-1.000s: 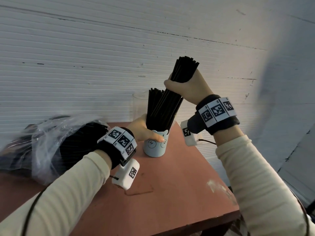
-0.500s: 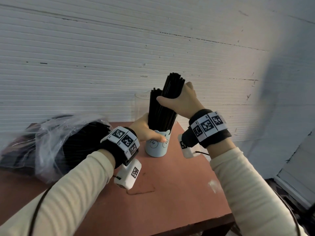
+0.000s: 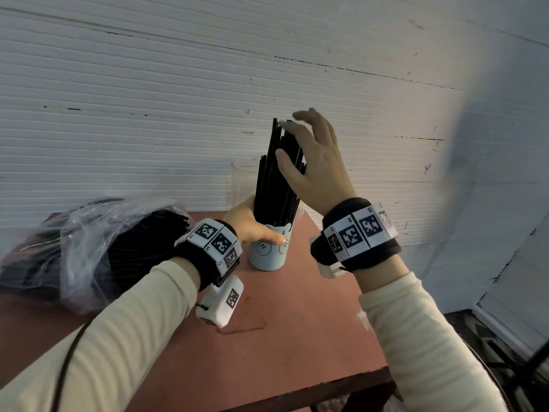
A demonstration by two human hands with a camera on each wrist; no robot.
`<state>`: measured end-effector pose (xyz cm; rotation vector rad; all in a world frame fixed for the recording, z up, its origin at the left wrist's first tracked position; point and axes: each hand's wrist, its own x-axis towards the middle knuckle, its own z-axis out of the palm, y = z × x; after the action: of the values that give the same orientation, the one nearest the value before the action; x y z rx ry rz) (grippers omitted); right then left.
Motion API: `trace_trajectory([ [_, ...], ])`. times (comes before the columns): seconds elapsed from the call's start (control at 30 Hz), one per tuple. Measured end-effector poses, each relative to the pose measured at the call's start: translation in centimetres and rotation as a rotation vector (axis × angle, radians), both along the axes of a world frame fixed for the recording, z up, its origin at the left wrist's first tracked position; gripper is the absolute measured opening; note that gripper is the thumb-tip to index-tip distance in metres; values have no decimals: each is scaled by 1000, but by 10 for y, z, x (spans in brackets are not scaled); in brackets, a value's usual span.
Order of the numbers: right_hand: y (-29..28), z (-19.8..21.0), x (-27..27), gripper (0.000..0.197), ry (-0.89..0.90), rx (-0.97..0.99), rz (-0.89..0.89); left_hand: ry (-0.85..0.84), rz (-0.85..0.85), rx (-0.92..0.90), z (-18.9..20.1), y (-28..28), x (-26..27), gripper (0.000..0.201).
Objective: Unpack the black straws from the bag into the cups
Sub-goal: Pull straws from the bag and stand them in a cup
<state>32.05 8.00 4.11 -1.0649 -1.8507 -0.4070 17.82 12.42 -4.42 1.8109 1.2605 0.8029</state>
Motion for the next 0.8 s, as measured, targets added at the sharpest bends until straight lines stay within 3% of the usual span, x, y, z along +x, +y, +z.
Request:
trace_trajectory([
  [0.13, 1, -14, 0, 29, -69, -71, 9, 4, 13, -17, 2, -3, -1, 103],
  [0.3, -3, -27, 3, 38, -53, -168, 43, -21, 28, -44, 0, -7, -2, 115],
  [0.47, -8, -16, -3, 48, 83, -7, 70, -6, 14, -65, 5, -11, -2, 109],
  [0.53, -5, -12, -4, 52, 66, -66, 70, -3, 1, -101, 6, -11, -5, 108],
  [0.7, -2, -12, 4, 34, -13, -285, 79, 28, 8, -139, 10, -8, -21, 98],
  [0.8, -2, -10, 4, 45, 52, -278, 116, 41, 14, -122, 10, -6, -30, 81],
])
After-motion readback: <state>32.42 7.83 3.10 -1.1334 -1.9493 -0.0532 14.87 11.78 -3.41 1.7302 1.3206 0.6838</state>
